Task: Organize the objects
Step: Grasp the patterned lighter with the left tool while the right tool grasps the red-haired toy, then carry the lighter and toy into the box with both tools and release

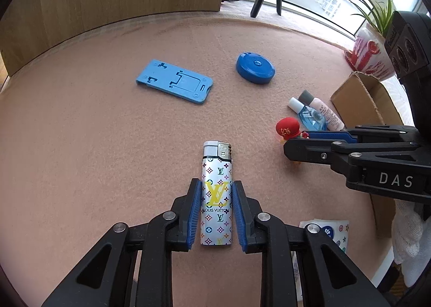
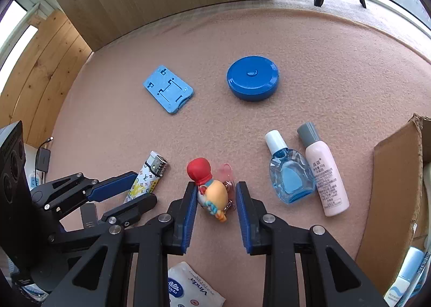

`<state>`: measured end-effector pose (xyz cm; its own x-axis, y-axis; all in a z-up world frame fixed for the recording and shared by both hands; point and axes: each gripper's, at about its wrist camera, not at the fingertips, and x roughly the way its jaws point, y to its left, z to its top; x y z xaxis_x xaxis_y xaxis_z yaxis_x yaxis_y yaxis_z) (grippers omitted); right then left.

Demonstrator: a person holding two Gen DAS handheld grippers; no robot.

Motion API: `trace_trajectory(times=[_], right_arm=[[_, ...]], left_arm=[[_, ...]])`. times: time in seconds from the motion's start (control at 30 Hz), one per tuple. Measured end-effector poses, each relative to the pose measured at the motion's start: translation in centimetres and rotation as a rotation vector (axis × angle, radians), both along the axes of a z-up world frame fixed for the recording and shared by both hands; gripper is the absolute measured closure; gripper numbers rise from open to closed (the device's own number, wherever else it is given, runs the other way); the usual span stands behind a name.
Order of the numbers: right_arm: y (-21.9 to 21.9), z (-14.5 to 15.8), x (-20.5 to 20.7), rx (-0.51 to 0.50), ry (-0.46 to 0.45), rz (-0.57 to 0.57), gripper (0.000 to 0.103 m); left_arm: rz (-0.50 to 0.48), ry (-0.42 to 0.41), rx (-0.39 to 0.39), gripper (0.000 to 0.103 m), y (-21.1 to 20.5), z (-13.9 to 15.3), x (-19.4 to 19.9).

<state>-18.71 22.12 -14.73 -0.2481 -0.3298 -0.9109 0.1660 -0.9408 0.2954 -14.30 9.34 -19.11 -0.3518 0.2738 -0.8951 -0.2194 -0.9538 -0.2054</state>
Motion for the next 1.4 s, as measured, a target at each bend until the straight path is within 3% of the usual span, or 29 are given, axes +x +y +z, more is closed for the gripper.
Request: trace_trajectory(times=[0.37,0.67,1.0,1.4], right_arm=[[2.7,1.4,2.1,-0.102,0.004,-0.085,0.083],[6.7,5.9,6.3,-0.148,0.090,-0.151,0.083],[14.6,9.2,11.6,-0.108,0.168,-0.306,0.083],[21.1,8.9,15.6,-0.073,0.169,-0.439,0.083]], left_arm=[[0.053,-0.001,0.053,0.078,-0.8,1.2,1.5],[0.045,0.076,0.105,0.078,0.2,5.8,2.3],[-0.093,0.140,0.150,0.078,8.6,9.1,1.9],[-0.269,0.144,0.175,0.078,19.7,10.1,2.5]])
